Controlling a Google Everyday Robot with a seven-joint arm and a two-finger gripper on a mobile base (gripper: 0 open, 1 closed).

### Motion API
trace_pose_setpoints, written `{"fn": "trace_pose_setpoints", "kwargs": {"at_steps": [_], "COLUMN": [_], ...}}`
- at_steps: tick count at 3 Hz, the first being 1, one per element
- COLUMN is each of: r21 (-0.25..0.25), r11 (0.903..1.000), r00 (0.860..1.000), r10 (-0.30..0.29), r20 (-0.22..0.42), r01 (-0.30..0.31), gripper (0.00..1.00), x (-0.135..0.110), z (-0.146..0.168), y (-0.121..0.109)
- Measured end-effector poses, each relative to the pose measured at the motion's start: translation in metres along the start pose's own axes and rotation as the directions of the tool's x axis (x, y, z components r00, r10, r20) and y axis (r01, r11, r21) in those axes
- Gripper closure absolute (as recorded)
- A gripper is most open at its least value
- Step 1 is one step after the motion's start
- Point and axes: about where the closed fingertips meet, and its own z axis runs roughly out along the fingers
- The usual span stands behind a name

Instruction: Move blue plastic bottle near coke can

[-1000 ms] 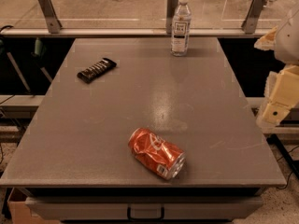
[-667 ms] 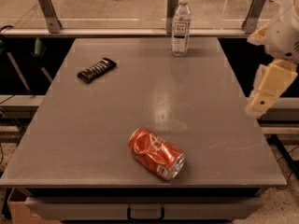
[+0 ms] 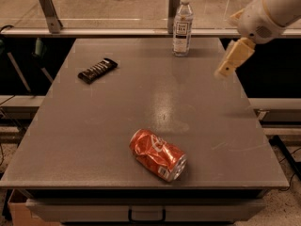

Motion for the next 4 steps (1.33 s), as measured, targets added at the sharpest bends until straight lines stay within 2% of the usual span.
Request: {"fn": "trace_pose_setpoints", "kwargs": {"at_steps": [1, 2, 3, 4], "r21": [0.016, -0.021, -0.046, -0.042], "r11": [0.9992, 0.9952, 0.9853, 0.9678], "r00": [0.992, 0.964, 0.924, 0.878], "r10": [0.036, 0.098, 0.17, 0.243], "r20": [0.122, 0.247, 0.343, 0.413], "r01": [-0.038, -0.096, -0.165, -0.248], "gripper": [0.0, 0.0, 0.0, 0.0], "x": [-0.022, -0.045, -0.061, -0.063], "z": [0.044, 0.082, 0.104, 0.116], "y": [-0.053, -0.086, -0.109, -0.133]}}
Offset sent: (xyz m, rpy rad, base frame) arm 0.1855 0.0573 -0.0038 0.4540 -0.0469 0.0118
